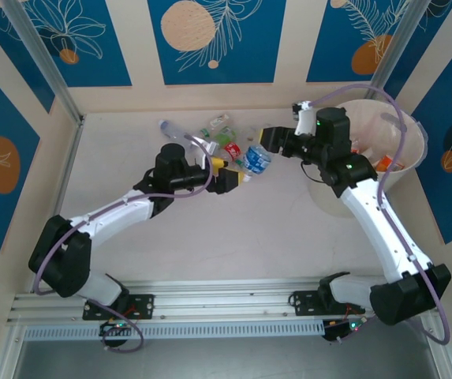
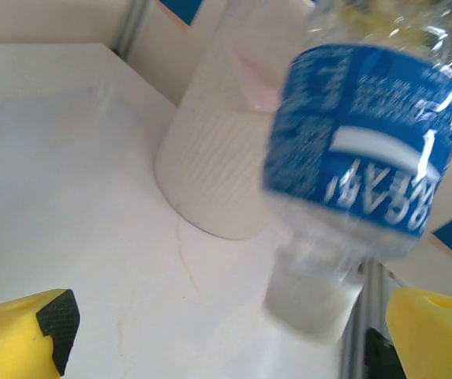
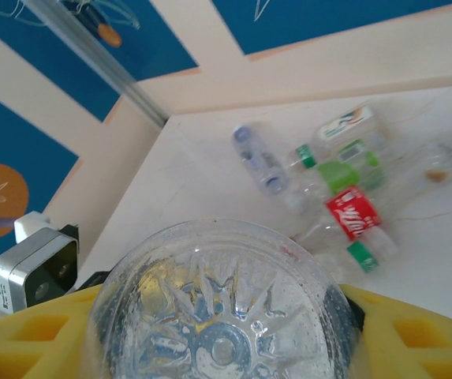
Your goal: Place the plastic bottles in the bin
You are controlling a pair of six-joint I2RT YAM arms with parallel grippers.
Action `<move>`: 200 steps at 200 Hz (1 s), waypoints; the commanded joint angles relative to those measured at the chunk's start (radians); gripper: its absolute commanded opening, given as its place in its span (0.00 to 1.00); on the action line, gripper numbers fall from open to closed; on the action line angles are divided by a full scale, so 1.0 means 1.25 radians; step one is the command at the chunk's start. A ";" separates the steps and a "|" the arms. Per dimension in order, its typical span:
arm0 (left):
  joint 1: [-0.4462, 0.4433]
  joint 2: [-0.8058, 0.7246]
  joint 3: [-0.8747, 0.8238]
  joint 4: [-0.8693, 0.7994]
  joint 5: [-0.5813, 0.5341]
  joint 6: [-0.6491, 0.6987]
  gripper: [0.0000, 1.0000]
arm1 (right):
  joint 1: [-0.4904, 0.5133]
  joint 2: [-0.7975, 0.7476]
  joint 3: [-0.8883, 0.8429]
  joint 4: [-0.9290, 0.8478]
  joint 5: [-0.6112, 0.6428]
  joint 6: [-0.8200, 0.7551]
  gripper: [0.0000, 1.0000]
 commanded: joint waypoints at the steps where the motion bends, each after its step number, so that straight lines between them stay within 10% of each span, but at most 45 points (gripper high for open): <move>1: -0.002 -0.046 -0.025 0.003 -0.123 0.047 1.00 | -0.027 -0.061 0.021 -0.033 0.063 -0.043 0.45; 149: -0.003 -0.098 -0.103 0.014 -0.356 0.055 1.00 | -0.136 -0.250 0.069 0.036 0.425 -0.209 0.45; 200: -0.003 -0.105 -0.107 0.002 -0.371 0.055 1.00 | -0.291 -0.232 0.037 0.128 0.488 -0.219 0.44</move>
